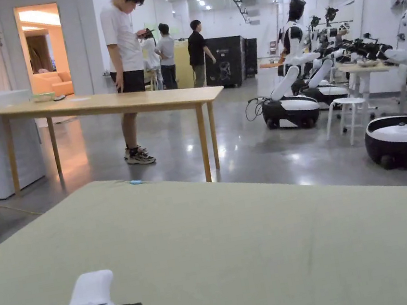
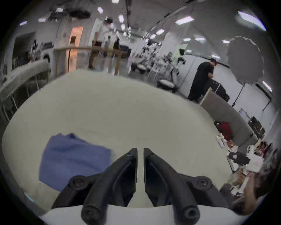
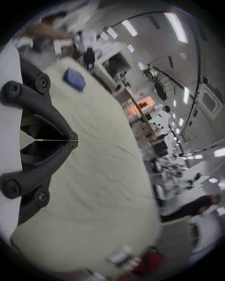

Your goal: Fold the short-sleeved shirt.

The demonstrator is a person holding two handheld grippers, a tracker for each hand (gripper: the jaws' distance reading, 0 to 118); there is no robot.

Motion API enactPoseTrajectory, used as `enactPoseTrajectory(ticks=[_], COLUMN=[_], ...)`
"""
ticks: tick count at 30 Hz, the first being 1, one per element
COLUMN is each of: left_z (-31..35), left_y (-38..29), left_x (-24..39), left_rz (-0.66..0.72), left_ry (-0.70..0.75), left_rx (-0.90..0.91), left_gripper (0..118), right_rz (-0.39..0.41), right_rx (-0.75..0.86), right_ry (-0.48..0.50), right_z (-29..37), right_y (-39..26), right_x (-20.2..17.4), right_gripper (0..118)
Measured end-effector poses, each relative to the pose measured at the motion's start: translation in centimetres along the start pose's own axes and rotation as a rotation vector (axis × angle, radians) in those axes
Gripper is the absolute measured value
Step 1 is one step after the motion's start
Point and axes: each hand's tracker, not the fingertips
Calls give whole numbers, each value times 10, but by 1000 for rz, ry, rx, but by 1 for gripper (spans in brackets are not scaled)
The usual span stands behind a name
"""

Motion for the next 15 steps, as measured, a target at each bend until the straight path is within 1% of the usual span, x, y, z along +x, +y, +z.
enactPoseTrajectory(ticks=[1, 2, 3, 4, 6, 7, 8, 9, 10, 12, 15], left_z=[-3, -8, -11, -16, -21, -26, -29, -27, -27, -26, -20], left_y=[-6, -10, -15, -20, -35, -35, -38, -40, -40, -38, -35], left_x=[24, 52, 77, 103, 155, 170, 181, 196, 205, 216, 225], left_rz=[-97, -142, -209, -259, -293, -325, -319, -320, -325, -324, -336], left_ry=[86, 152, 176, 208, 256, 263, 247, 265, 272, 261, 231], left_rx=[95, 132, 216, 252, 318, 324, 369, 403, 393, 403, 426], left_gripper=[8, 8, 8, 8, 8, 8, 8, 8, 8, 8, 8], right_rz=[68, 123, 185, 246, 336, 358, 358, 347, 329, 320, 311], right_rx=[33, 78, 124, 162, 232, 267, 295, 317, 332, 352, 365], right_ry=[-61, -140, -188, -229, -282, -315, -335, -331, -329, -357, -351], right_z=[2, 4, 4, 4, 4, 5, 6, 8, 10, 15, 23], right_y=[5, 9, 12, 14, 17, 19, 20, 22, 24, 28, 32], right_x=[-7, -15, -21, -28, -38, -41, -44, -45, -46, -46, -42], right_gripper=[1, 1, 1, 1, 1, 1, 1, 1, 1, 1, 1])
